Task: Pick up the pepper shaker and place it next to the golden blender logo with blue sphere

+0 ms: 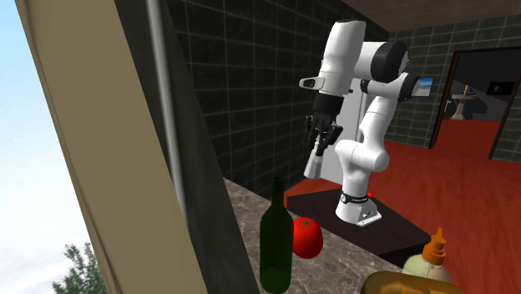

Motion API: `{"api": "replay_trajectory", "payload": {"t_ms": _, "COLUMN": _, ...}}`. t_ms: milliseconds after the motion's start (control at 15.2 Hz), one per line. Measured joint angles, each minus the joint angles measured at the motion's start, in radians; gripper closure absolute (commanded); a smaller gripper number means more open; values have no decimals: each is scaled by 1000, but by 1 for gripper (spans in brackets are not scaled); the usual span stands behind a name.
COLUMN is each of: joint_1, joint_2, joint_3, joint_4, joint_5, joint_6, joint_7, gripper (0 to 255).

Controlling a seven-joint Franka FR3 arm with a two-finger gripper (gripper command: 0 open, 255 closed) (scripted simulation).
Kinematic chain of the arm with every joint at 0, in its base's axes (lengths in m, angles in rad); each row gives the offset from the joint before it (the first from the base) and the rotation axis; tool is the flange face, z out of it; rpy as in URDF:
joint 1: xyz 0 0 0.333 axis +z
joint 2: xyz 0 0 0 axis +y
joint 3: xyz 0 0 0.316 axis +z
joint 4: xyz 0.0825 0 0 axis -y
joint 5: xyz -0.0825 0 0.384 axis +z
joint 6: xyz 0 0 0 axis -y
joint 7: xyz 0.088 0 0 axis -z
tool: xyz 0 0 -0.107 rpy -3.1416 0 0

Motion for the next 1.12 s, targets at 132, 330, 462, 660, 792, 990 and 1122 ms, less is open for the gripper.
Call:
{"api": "replay_trajectory", "payload": {"t_ms": 132, "joint_1": 15, "joint_2": -4, "joint_3": 38, "joint_4": 7, "joint_5": 12, "joint_6": -12, "joint_7": 48, "gripper": 255}}
{"api": "replay_trajectory", "payload": {"t_ms": 330, "joint_1": 38, "joint_2": -11, "joint_3": 93, "joint_4": 11, "joint_5": 32, "joint_6": -24, "joint_7": 118, "gripper": 255}}
{"api": "replay_trajectory", "payload": {"t_ms": 462, "joint_1": 50, "joint_2": -6, "joint_3": 130, "joint_4": 19, "joint_5": 42, "joint_6": -28, "joint_7": 166, "gripper": 255}}
{"api": "replay_trajectory", "payload": {"t_ms": 660, "joint_1": 69, "joint_2": 2, "joint_3": 194, "joint_4": 50, "joint_5": 58, "joint_6": -50, "joint_7": 245, "gripper": 255}}
{"api": "replay_trajectory", "payload": {"t_ms": 792, "joint_1": 77, "joint_2": 16, "joint_3": 234, "joint_4": 73, "joint_5": 64, "joint_6": -60, "joint_7": 294, "gripper": 255}}
{"api": "replay_trajectory", "payload": {"t_ms": 990, "joint_1": 86, "joint_2": 50, "joint_3": 302, "joint_4": 122, "joint_5": 66, "joint_6": -77, "joint_7": 374, "gripper": 255}}
{"api": "replay_trajectory", "payload": {"t_ms": 1122, "joint_1": 89, "joint_2": 83, "joint_3": 354, "joint_4": 160, "joint_5": 62, "joint_6": -85, "joint_7": 433, "gripper": 255}}
